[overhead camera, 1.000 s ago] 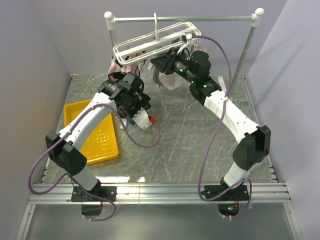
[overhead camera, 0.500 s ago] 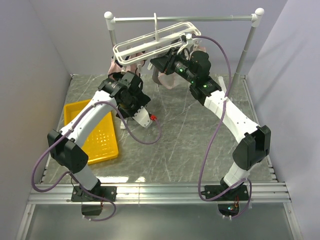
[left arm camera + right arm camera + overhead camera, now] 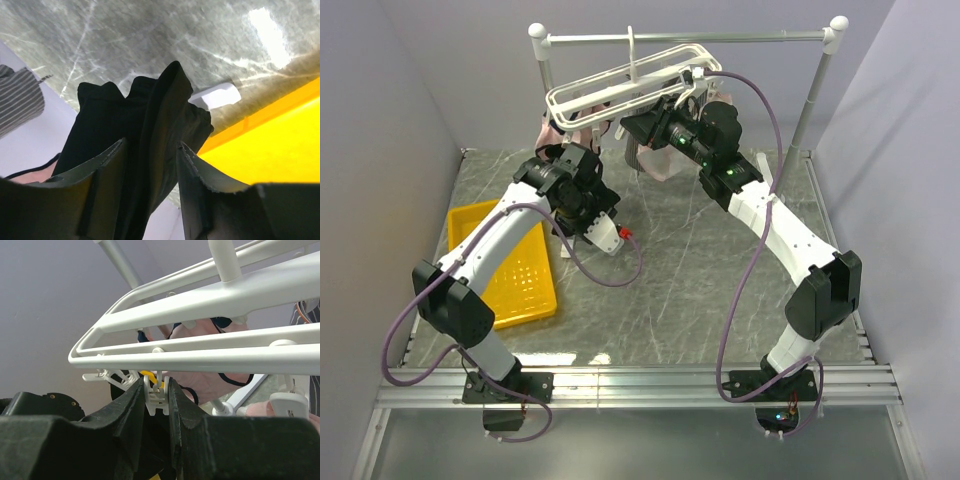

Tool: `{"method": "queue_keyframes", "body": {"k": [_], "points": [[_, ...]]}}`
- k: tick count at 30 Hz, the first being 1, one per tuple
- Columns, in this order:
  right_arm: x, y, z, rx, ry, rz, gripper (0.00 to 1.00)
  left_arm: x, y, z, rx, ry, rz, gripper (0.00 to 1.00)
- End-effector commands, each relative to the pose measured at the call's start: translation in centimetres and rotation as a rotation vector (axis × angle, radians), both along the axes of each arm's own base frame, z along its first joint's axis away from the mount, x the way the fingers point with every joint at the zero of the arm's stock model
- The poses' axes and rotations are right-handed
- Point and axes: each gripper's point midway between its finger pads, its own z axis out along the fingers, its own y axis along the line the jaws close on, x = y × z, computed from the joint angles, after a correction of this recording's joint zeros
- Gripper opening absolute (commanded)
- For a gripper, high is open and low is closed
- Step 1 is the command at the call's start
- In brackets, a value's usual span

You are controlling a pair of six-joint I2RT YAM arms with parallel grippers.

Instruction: Clip the underwear to the hanger

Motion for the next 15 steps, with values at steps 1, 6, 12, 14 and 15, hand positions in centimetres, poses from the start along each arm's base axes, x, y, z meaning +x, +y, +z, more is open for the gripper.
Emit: {"method": "queue_keyframes", "body": {"k": [1, 6, 12, 14, 15], "points": [[-1.3, 0.3, 1.2, 0.012, -0.032, 0.04, 0.0, 0.5, 0.6, 1.0, 0.028, -0.064, -0.014, 0.49], [-1.3, 0.4, 1.3, 0.011, -0.034, 0.043, 0.0, 0.7, 0.8, 1.3, 0.053, -0.058, -0.016, 0.32], [-1.4, 0.5, 1.2, 0.011, -0.032, 0.047, 0.0, 0.6, 2.2, 0.7, 0.124, -0.073, -0.021, 0.21], [-1.5, 0.5, 1.2, 0.011, -0.032, 0.049, 0.0, 0.3, 2.3, 0.6, 0.13, -0.054, -0.021, 0.24], [-1.4, 0.4, 1.2, 0.011, -0.034, 0.049, 0.0, 0.2, 2.3, 0.7, 0.132, -0.05, -0.021, 0.25]]}}
